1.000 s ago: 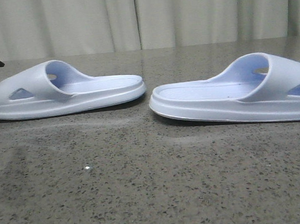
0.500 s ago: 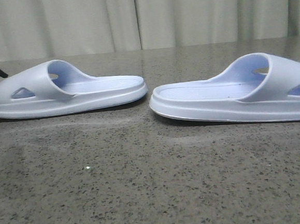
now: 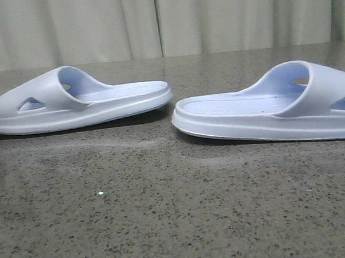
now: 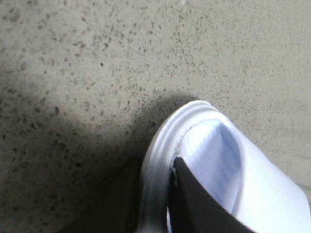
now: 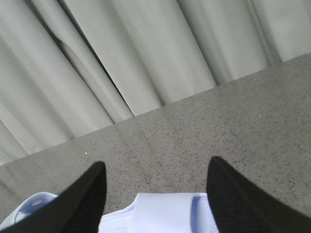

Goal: Insert blue slippers together front up

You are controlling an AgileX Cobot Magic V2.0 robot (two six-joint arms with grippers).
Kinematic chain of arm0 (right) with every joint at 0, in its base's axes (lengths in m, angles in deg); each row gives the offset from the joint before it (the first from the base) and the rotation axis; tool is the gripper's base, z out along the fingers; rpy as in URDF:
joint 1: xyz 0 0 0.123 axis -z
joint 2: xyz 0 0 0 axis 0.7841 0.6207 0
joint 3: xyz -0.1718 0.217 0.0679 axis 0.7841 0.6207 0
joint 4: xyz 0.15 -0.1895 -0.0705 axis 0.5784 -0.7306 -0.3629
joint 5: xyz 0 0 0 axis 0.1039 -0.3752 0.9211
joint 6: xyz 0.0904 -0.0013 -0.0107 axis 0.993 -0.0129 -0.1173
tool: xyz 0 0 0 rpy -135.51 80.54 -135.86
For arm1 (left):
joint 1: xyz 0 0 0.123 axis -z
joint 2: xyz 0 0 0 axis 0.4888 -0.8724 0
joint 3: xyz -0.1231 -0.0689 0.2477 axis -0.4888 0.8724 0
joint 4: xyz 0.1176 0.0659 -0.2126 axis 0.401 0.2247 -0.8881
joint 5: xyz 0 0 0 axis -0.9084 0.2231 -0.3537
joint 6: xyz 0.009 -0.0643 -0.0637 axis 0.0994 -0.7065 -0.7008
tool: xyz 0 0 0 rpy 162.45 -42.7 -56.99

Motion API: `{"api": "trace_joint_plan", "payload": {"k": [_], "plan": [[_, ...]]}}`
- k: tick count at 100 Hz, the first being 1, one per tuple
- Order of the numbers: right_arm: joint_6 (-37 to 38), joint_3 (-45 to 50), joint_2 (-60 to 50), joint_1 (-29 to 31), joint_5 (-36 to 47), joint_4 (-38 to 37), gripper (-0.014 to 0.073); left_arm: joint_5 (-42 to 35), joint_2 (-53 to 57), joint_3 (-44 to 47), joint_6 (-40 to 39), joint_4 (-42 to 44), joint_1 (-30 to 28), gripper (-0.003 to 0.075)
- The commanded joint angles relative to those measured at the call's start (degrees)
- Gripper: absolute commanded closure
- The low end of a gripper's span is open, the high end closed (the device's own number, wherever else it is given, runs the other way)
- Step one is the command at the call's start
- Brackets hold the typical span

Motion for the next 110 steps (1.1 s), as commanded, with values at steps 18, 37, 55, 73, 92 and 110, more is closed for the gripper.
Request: {"api": "trace_joint_plan", "payload": {"k": [18, 37, 55, 73, 92, 110], "plan": [[-0.10, -1.53, 1.18, -0.13, 4.66, 0.22, 0.0206, -0.95, 0.85, -0.60, 1.95, 1.97, -0.09, 0.0703], [-0.10, -1.53, 1.18, -0.13, 4.66, 0.22, 0.0206, 0.36, 3.52, -0.60, 7.29, -4.64, -0.09, 0.0688], [-0.10, -1.53, 1.18, -0.13, 4.66, 0.22, 0.0206, 1.74, 9.67, -0.60, 9.06, -6.53, -0.09, 0.0688], [-0.10, -1.53, 1.18, -0.13, 4.66, 0.22, 0.0206, 8.83, 16.45, -0.60, 9.06, -6.65, -0.09, 0.0688], [-0.10, -1.53, 1.18, -0.13, 5.88, 0.22, 0.0206, 11.94, 23.90, -0.60, 9.06, -6.65, -0.09, 0.0688], [-0.10, -1.53, 1.18, -0.13, 5.82, -0.02, 0.0206, 12.07, 30.52, -0.46, 8.66, -6.43, -0.09, 0.0689]]}}
